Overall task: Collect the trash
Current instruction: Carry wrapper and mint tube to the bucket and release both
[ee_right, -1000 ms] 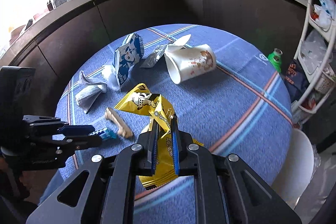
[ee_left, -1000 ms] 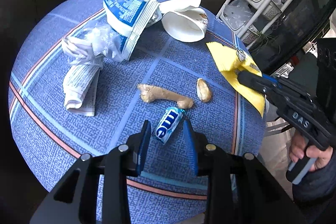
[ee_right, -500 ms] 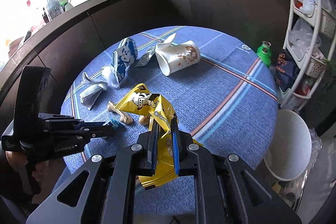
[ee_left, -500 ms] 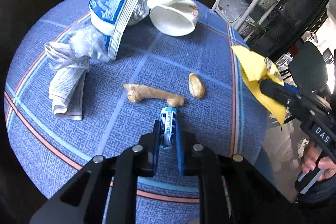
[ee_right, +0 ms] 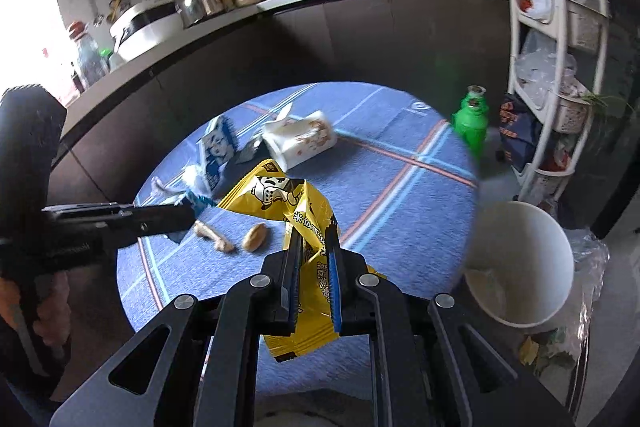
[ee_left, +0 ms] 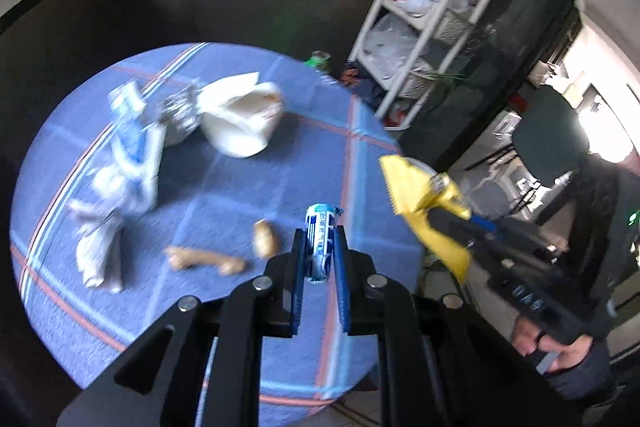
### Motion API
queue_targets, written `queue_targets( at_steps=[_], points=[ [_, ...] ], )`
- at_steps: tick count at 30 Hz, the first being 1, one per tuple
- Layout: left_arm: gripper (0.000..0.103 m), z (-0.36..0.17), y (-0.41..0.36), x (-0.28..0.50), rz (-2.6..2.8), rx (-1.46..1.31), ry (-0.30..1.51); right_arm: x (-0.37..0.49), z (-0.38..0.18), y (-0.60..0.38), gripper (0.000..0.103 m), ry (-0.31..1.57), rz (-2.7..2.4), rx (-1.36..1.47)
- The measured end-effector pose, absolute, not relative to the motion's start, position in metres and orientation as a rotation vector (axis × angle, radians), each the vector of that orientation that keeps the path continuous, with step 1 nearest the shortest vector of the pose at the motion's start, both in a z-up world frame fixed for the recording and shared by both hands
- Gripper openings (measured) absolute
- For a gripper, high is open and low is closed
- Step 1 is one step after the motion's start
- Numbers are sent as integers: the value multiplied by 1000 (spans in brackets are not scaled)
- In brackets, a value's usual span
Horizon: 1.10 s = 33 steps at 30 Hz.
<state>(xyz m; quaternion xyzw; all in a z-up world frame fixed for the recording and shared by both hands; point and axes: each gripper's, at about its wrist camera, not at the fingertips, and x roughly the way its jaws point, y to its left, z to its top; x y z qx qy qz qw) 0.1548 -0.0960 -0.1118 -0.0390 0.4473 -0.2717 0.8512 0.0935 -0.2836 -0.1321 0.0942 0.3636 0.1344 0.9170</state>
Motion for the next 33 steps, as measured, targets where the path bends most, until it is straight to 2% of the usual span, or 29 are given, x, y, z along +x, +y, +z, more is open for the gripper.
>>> queue_targets(
  at_steps=[11, 25, 33],
  points=[
    [14, -102, -202, 169, -766, 12, 953, 85, -158, -377, 11, 736, 76, 352],
    [15, -139, -313, 208, -857, 113, 1045, 108, -215, -465, 11, 751, -63, 503],
    [15, -163, -350, 228, -866, 159, 1087, 128, -245, -489, 11, 773, -81, 523]
  ],
)
